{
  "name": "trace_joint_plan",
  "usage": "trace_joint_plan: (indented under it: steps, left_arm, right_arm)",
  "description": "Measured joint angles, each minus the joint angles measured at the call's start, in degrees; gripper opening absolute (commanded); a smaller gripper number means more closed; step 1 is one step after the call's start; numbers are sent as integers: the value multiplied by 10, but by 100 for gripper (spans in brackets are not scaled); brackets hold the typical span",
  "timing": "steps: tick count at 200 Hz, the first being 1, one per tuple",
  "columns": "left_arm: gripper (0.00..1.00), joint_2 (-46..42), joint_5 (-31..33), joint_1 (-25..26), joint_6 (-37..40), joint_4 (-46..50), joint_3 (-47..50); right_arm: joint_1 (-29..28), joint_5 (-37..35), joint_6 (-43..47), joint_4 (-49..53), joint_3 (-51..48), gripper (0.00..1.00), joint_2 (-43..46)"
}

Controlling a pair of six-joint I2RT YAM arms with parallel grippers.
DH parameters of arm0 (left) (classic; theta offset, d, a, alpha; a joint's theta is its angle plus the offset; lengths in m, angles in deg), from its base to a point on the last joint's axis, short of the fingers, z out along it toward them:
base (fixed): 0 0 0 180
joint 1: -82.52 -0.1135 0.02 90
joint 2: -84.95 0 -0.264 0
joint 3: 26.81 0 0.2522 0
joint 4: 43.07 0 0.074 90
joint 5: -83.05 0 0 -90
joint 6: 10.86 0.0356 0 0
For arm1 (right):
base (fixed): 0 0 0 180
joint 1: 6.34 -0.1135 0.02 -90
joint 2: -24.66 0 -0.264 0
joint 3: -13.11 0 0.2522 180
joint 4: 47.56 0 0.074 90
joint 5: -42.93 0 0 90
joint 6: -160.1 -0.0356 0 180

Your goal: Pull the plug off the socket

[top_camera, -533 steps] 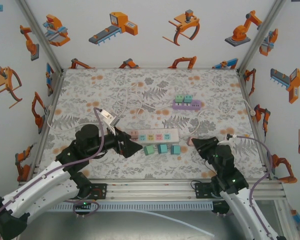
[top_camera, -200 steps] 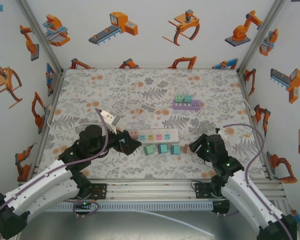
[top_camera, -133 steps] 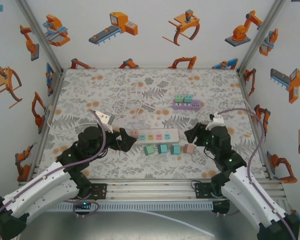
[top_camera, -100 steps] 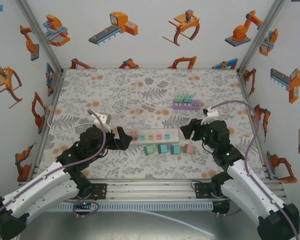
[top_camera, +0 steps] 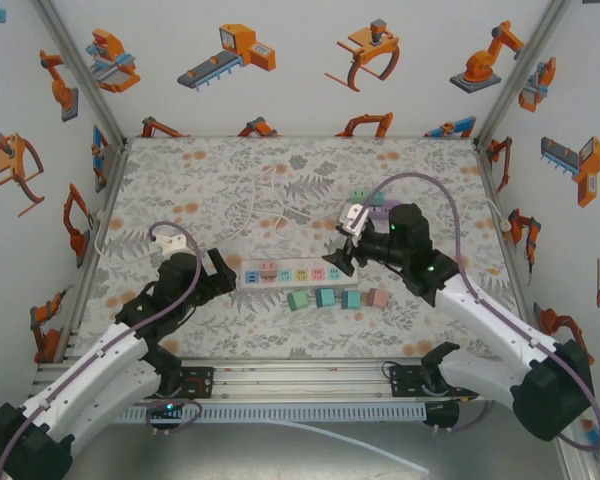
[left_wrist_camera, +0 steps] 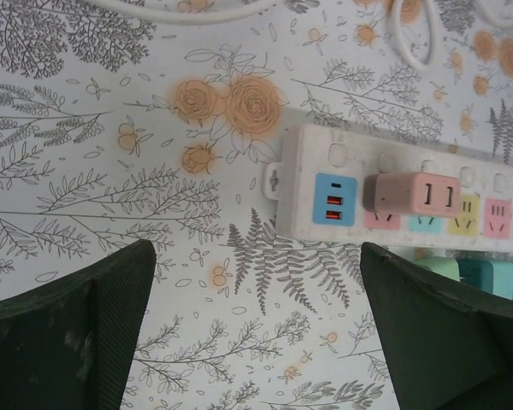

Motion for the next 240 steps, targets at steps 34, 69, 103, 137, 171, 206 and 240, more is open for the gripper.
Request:
trace_joint_plan:
  steps: [34, 69, 103, 137, 171, 206, 240]
  left_arm:
    - [97, 41, -17, -16, -7, -8, 1]
    - [97, 80, -32, -30, -12, -25, 1]
    - [97, 104, -44, -39, -13, -44, 1]
    - [97, 117, -53, -46, -13, -50, 1]
    - [97, 120, -59, -50, -13, -56, 4]
    - [97, 138, -64, -50, -13, -61, 4]
    - [97, 172, -77, -53, -12, -64, 4]
  right_arm:
    - [-57, 14, 82, 51, 79, 70, -104]
    - [-106, 18, 118, 55, 138, 70, -213]
    - [-140, 21, 125, 46, 181, 68, -317]
    - [-151, 14, 125, 33, 207, 67, -386]
    - [-152, 10, 119, 18, 213, 60, -419]
    - [-152, 7, 108, 0, 215, 46, -440]
    - [-152, 7, 97, -21, 216, 41, -455]
